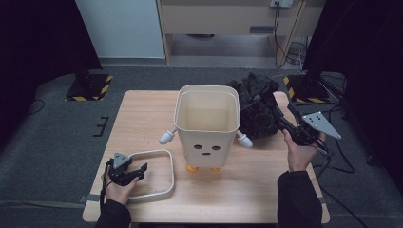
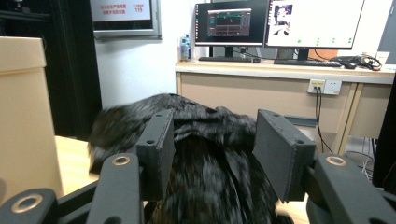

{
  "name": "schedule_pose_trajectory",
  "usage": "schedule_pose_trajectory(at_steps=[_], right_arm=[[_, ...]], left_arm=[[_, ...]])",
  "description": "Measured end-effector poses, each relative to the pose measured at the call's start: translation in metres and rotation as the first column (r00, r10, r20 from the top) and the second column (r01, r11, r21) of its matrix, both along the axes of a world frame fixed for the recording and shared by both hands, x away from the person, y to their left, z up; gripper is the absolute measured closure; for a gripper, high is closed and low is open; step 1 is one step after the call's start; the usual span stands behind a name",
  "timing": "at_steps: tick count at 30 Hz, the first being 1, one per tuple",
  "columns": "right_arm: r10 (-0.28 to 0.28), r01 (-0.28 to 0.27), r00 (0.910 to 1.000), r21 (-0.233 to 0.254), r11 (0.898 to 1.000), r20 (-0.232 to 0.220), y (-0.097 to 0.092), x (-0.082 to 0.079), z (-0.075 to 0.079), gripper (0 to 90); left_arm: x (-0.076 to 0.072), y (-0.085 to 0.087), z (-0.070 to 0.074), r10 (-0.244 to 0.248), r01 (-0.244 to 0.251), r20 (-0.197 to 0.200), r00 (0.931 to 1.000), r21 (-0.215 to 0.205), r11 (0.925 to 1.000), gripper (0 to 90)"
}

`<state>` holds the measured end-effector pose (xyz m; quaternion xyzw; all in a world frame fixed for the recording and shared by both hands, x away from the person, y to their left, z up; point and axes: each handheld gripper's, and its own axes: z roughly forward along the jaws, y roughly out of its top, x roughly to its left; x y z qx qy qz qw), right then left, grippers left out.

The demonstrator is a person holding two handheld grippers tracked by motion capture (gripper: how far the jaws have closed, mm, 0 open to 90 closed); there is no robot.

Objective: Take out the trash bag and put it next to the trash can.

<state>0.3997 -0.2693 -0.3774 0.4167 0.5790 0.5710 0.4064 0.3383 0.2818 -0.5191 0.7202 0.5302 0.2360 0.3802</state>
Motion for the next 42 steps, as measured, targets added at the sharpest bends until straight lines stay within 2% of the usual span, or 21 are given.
schedule_pose_trajectory(at_steps=[12, 17, 23, 29, 34, 39, 42], right_arm=[[0.009, -0.009, 0.9999, -0.01, 1.0, 0.007, 0.002, -0.013, -0.003, 37.6], [0.011, -0.011, 0.9999, -0.015, 1.0, -0.007, 0.001, -0.017, -0.007, 32.0], [0.026, -0.028, 0.9981, -0.048, 0.998, -0.056, 0.004, -0.023, -0.017, 28.3], [0.042, -0.048, 0.9932, -0.06, 0.997, -0.109, 0.005, -0.027, -0.031, 27.0], [0.042, -0.055, 0.9865, -0.08, 0.995, -0.158, 0.0, -0.032, -0.045, 27.9], [0.049, -0.063, 0.9777, -0.061, 0.996, -0.204, -0.006, -0.037, -0.059, 28.7], [0.046, -0.061, 0.9728, -0.059, 0.996, -0.227, -0.01, -0.039, -0.069, 28.8]], left_arm=[[-0.005, 0.012, 0.009, 0.03, -0.029, 0.037, 0.9989, -0.04, 0.9988, 31.4], [-0.007, 0.02, 0.011, 0.044, -0.04, 0.053, 0.9976, -0.063, 0.9972, 31.0], [-0.01, 0.028, 0.012, 0.05, -0.044, 0.061, 0.9969, -0.085, 0.9954, 31.8], [-0.011, 0.032, 0.014, 0.046, -0.042, 0.07, 0.9965, -0.058, 0.9975, 31.8], [-0.009, 0.036, 0.016, 0.012, -0.009, 0.085, 0.9963, -0.037, 0.9993, 33.5], [-0.002, 0.039, 0.016, -0.042, 0.046, 0.094, 0.9947, -0.039, 0.9982, 39.1], [0.003, 0.04, 0.016, -0.069, 0.072, 0.1, 0.9926, -0.024, 0.9971, 41.5]])
